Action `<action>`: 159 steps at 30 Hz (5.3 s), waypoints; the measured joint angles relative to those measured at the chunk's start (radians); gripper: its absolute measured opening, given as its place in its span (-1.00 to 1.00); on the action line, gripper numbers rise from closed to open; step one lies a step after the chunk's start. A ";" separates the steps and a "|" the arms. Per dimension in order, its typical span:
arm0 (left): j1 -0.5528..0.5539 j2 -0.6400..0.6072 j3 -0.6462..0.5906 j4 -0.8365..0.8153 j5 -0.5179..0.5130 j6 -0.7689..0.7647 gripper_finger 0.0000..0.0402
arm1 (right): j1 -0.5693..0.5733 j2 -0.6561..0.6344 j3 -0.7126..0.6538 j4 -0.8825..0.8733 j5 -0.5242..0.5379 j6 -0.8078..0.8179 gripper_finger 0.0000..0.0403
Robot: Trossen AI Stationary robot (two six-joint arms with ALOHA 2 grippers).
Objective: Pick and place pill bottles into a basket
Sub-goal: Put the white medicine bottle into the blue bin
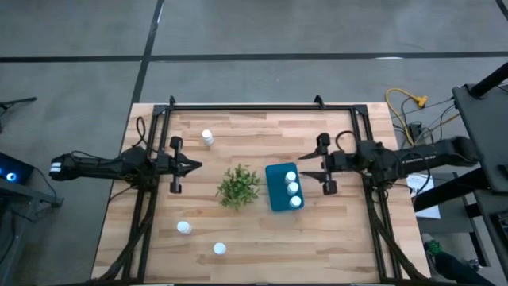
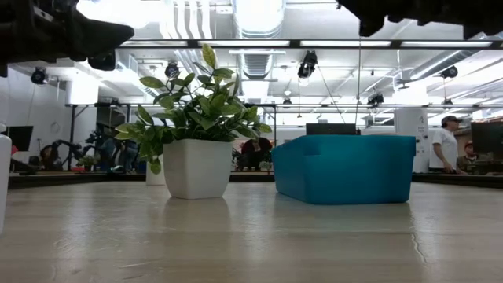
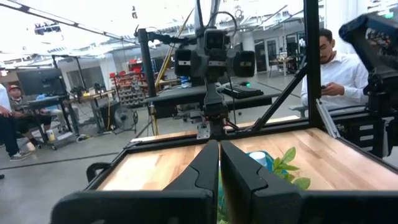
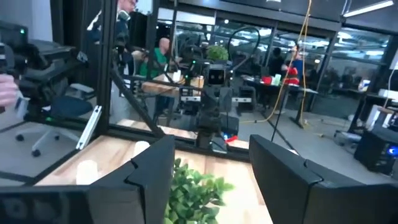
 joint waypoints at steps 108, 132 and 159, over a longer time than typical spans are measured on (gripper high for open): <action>-0.898 1.148 1.157 -1.693 -0.099 -1.199 -1.00 | -0.028 -0.492 -0.284 -0.039 0.130 0.014 -0.96; -0.925 1.069 1.041 -1.551 -0.134 -0.705 -1.00 | -0.028 -0.488 -0.280 -0.061 0.129 0.052 -0.96; -0.861 1.046 0.886 -1.369 -0.098 -0.616 -0.71 | -0.028 -0.465 -0.281 -0.064 0.129 0.078 -0.96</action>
